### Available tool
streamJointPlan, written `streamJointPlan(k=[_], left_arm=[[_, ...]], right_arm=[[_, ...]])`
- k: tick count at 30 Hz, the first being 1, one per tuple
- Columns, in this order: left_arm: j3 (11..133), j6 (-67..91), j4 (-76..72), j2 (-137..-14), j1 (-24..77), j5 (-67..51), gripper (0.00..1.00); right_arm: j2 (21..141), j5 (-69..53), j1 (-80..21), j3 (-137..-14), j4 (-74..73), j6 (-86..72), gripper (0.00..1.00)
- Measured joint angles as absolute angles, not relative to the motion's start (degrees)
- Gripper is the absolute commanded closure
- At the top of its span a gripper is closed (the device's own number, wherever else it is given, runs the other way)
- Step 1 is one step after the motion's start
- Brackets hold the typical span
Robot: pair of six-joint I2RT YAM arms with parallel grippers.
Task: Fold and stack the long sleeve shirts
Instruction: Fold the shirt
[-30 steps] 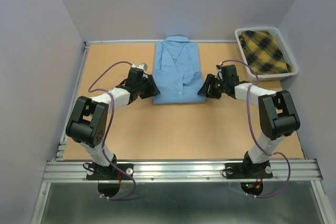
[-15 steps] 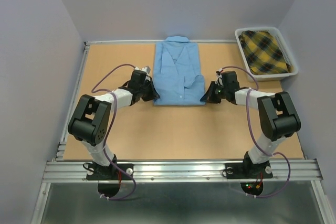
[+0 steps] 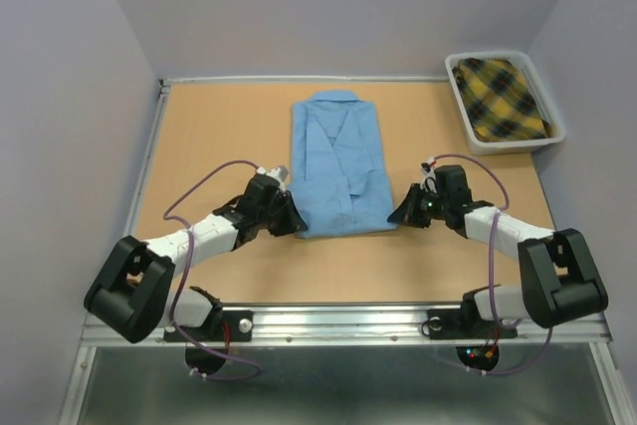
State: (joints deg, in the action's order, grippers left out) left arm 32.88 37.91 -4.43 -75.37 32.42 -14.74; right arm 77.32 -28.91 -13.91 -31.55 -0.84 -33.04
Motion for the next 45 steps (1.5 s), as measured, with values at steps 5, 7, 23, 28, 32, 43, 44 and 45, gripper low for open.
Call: streamJointPlan(k=[5,7,23,28,32,43,44,45], left_arm=[[28.6,40.1,-3.8,-72.5,32.4,-14.4,0.19],[28.6,40.6,-3.8,-72.2,32.4,-13.9,0.11],[39.3,35.5,-9.0,-79.9,22.4,-17.7,0.17],[41.3,34.3,-9.1,-84.3,22.4,-18.3,0.23],[42.4,33.4,-9.0,-86.6,22.4,-18.3,0.33],[47.0,30.3,-8.9,-90.4,22.4,-18.2,0.83],[47.2,30.1,-8.9,-90.6,22.4,-18.2,0.86],[47.3,29.9,-8.9,-90.6,22.4,-18.2,0.88]], right_arm=[[75.1,-29.2,-14.3,-27.9,-4.4,-32.8,0.55],[73.8,-28.6,-14.3,-28.0,-5.6,-32.3,0.51],[88.0,-21.5,-13.1,-49.1,-9.6,-24.6,0.51],[93.8,-20.7,-13.0,-53.5,-9.8,-23.0,0.51],[96.9,-20.6,-12.9,-55.4,-9.4,-22.3,0.51],[99.8,-22.2,-12.8,-57.0,-8.7,-20.2,0.82],[99.8,-22.4,-12.8,-57.0,-8.7,-20.0,0.86],[99.8,-22.5,-12.8,-57.1,-8.7,-20.0,0.89]])
